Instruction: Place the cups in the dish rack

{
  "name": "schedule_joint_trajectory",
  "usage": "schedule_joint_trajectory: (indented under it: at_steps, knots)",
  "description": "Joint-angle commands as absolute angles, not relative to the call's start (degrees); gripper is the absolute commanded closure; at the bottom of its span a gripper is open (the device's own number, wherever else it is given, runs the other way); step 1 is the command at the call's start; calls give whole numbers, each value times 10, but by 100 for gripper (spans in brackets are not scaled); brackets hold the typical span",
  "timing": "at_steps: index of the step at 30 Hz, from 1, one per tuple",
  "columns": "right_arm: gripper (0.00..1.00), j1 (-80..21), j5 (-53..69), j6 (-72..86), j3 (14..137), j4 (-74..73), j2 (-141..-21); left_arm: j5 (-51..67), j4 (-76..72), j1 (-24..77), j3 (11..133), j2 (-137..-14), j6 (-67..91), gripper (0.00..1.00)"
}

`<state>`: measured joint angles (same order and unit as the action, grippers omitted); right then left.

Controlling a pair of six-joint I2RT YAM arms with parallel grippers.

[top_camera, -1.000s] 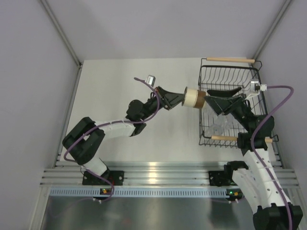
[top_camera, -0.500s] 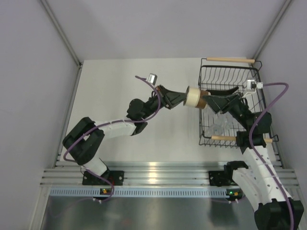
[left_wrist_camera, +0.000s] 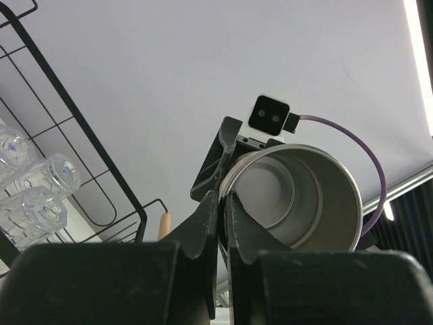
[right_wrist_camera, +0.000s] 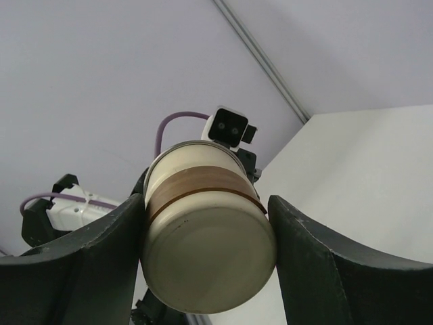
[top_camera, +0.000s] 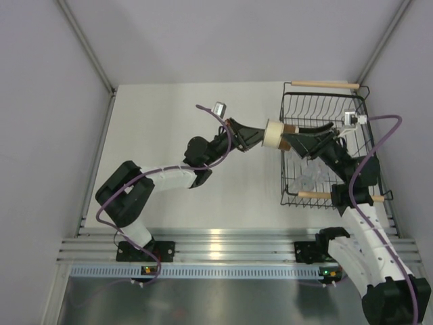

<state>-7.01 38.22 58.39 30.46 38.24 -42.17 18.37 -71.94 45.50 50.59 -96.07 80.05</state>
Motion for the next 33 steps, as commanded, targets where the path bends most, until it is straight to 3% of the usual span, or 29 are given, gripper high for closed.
schedule_joint_trajectory:
  at_steps: [1, 3, 5, 7, 8, 11, 12, 13, 15, 24, 33]
  knots:
    - [86, -83, 389, 556, 321, 385, -423, 190, -820, 462, 522, -952, 800, 100]
    - [98, -83, 385, 554, 321, 377, -421, 192, -819, 462, 518, -954, 800, 100]
    - [100, -83, 382, 542, 323, 367, -417, 193, -820, 462, 512, -953, 798, 94]
    - [100, -83, 378, 522, 327, 337, -411, 192, -820, 462, 505, -950, 795, 80]
    - [100, -83, 367, 513, 331, 321, -403, 192, -820, 461, 496, -946, 794, 66]
    - [100, -84, 339, 461, 354, 244, -390, 189, -820, 460, 478, -931, 786, 53]
    - [100, -83, 330, 446, 363, 216, -388, 188, -819, 457, 465, -926, 782, 27]
    - [100, -83, 321, 413, 385, 173, -388, 192, -820, 454, 460, -921, 781, 16]
    - [100, -83, 296, 379, 411, 120, -391, 194, -819, 446, 435, -906, 778, 9]
    - [100, -66, 117, 166, 606, -239, -430, 198, -819, 392, 312, -831, 746, 4]
    - [100, 38, -54, 98, 658, -462, -505, 209, -818, 366, 272, -828, 726, 4]
